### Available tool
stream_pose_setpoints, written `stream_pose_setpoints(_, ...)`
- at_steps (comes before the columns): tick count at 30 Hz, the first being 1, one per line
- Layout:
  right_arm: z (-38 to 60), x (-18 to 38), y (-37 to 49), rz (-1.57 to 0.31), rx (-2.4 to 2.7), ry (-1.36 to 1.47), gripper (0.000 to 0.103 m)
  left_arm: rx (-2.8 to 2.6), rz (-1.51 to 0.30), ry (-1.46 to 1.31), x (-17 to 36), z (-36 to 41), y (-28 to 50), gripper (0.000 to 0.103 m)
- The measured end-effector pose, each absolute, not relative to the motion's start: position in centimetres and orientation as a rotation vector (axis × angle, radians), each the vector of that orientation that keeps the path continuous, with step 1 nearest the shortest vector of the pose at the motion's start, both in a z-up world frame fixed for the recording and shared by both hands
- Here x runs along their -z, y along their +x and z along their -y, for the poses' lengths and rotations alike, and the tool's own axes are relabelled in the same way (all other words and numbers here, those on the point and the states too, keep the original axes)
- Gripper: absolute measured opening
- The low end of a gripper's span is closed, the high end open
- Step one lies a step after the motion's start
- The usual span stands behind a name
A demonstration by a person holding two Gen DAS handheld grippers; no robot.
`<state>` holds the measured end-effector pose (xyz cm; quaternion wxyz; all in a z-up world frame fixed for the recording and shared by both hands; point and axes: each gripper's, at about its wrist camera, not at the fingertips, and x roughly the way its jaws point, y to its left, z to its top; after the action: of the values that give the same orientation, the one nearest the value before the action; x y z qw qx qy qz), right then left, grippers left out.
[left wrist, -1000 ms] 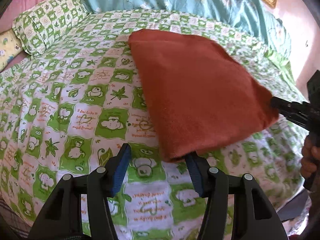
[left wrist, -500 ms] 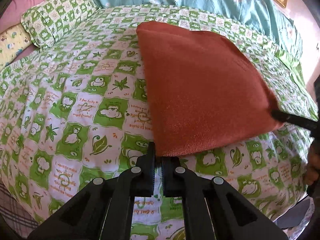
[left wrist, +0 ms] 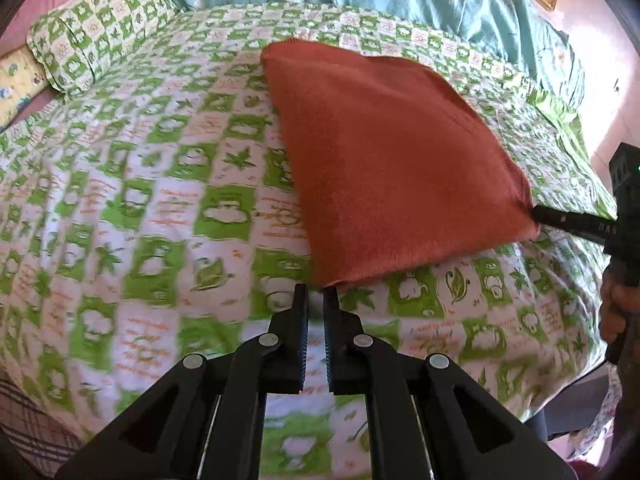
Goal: Fold small clothes
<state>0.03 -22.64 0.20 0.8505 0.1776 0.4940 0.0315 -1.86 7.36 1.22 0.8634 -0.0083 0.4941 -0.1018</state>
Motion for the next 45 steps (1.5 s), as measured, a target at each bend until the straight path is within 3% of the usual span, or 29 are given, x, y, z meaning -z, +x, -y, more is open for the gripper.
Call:
stream_pose_setpoints(10, 22.0, -4.5, 4.1, -0.904, -0.111, 0.419, 0.018, 0.290, -0.963, -0.125, -5.1, -8.0, 2.5, 0.006)
stream_pose_setpoints(22, 19.3, 1.0, 10.1, -1.034, -0.093, 0.312, 0.016, 0.333, -1.035, -0.104, -1.0, -6.0, 6.2, 0.012)
stream_pose_setpoints(30, 20.1, 0.4, 8.3, -1.002, -0.080, 0.352, 0.015, 0.317, -1.031, -0.138, -1.8, -6.4, 4.6, 0.012)
stream_pose_setpoints(32, 20.1, 0.0, 7.2, -0.992, -0.066, 0.348, 0.015, 0.316, -1.031, -0.144, -1.9, -6.6, 3.7, 0.014)
stream_pose_setpoints(36, 20.7, -0.2, 5.5, -1.006, -0.001, 0.335, 0.026, 0.307, -1.051, -0.108, -1.1, -6.7, 1.8, 0.019)
stream_pose_setpoints(45, 19.6, -3.9, 1.4, -0.928, -0.034, 0.327, 0.026, 0.279, -1.029, -0.091, -2.4, -7.2, 0.0, 0.029)
